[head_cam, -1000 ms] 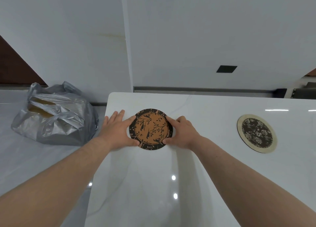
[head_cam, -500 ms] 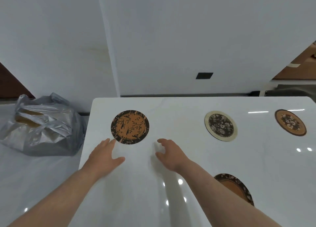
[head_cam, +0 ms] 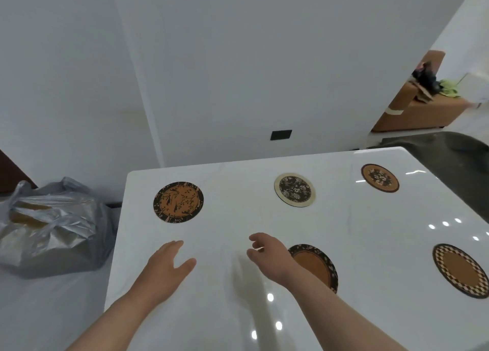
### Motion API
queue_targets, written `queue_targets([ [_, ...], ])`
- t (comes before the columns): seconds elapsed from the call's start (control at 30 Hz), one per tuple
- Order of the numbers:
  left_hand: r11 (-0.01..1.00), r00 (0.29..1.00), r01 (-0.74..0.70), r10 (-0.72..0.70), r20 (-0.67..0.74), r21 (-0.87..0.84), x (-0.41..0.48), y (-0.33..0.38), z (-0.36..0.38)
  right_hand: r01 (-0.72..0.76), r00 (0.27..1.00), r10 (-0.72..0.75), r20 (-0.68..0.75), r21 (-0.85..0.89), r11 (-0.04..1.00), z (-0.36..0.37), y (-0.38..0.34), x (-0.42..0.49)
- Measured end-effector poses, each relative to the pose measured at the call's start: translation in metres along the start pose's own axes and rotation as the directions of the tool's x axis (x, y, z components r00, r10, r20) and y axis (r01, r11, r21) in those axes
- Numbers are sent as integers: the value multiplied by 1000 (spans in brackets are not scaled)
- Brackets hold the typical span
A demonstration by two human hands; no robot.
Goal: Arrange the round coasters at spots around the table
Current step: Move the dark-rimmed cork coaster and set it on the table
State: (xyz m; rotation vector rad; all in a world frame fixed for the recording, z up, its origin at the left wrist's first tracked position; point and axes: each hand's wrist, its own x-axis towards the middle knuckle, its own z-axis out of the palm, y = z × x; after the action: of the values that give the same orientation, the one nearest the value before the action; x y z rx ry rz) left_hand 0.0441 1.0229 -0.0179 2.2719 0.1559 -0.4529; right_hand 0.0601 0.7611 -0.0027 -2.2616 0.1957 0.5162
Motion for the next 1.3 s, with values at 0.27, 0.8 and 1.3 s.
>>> queue_targets([
  [0.27, 997, 998, -61, 62, 12, -55, -78, 10, 13, -6, 998, 8, -69, 27, 1000, -6, 10, -95],
  [0.8, 979, 991, -106, 119, 65, -171, -163, 46, 65, 23, 975, 9, -220, 144, 989, -62, 56, -213],
  [1.3, 980, 999, 27, -32, -23, -198, -136, 136, 163, 93, 994, -84, -76, 120, 988, -151, 153, -157],
])
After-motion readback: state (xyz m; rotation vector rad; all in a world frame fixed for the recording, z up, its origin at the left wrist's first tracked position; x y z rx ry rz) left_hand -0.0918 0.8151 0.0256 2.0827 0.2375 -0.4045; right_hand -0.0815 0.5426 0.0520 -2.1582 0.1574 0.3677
